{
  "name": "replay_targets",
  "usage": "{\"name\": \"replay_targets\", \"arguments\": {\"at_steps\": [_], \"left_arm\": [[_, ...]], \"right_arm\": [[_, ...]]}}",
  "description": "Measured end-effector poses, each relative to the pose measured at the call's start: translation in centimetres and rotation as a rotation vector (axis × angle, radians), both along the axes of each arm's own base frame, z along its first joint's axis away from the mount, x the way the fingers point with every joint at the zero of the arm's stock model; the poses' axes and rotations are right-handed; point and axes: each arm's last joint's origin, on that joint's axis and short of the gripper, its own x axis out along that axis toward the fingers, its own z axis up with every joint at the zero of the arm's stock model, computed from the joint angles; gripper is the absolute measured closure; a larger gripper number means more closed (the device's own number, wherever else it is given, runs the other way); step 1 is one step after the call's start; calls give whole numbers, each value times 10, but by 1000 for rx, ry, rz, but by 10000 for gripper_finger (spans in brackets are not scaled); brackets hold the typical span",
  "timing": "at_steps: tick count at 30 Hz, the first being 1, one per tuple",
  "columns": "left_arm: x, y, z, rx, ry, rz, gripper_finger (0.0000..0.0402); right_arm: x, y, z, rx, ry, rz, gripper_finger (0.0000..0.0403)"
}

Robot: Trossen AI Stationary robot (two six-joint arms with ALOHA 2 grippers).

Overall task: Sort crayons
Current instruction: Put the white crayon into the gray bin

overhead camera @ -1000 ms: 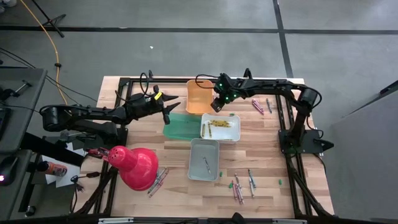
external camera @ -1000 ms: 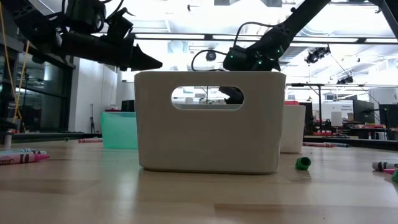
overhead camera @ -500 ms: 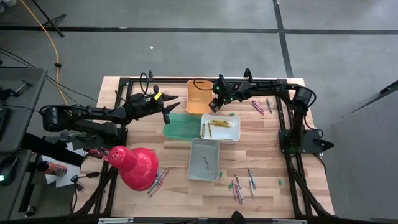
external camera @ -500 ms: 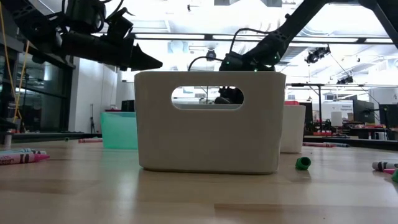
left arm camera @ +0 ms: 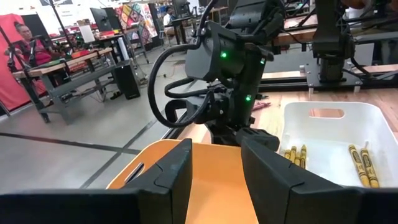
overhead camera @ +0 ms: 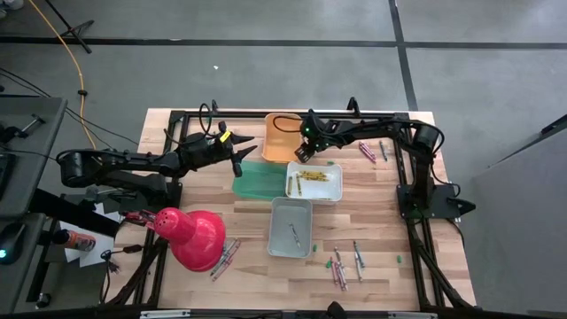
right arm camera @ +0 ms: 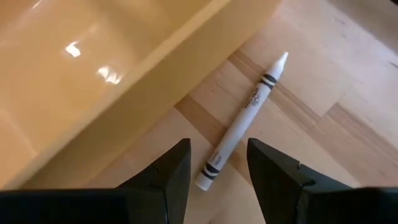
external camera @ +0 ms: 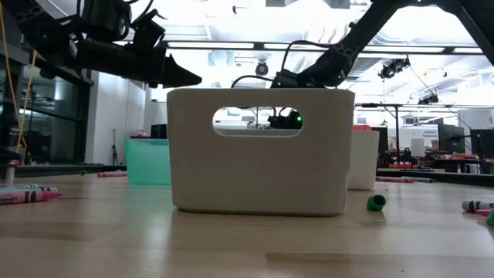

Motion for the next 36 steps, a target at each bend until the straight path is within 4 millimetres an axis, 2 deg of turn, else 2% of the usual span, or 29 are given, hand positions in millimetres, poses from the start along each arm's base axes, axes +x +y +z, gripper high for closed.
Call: {"name": "replay_targets", "arguments": {"at_steps": [10, 21, 25, 31, 36], "left_arm": [[0, 0, 0, 0, 0, 0, 275], [0, 0, 0, -2, -1, 0, 275], [0, 0, 0, -6, -8, 0, 275], [0, 0, 1, -6, -9, 0, 275], [0, 0, 1, -7, -9, 0, 275]], "right_arm": [[-9, -1, -4, -82, 145, -65, 250], [-12, -1, -5, -60, 177, 48, 252], [-17, -9, -6, -25, 161, 37, 285], [-24, -18, -6, -2, 167, 54, 385], [-27, -19, -5, 0, 193, 59, 395]]}}
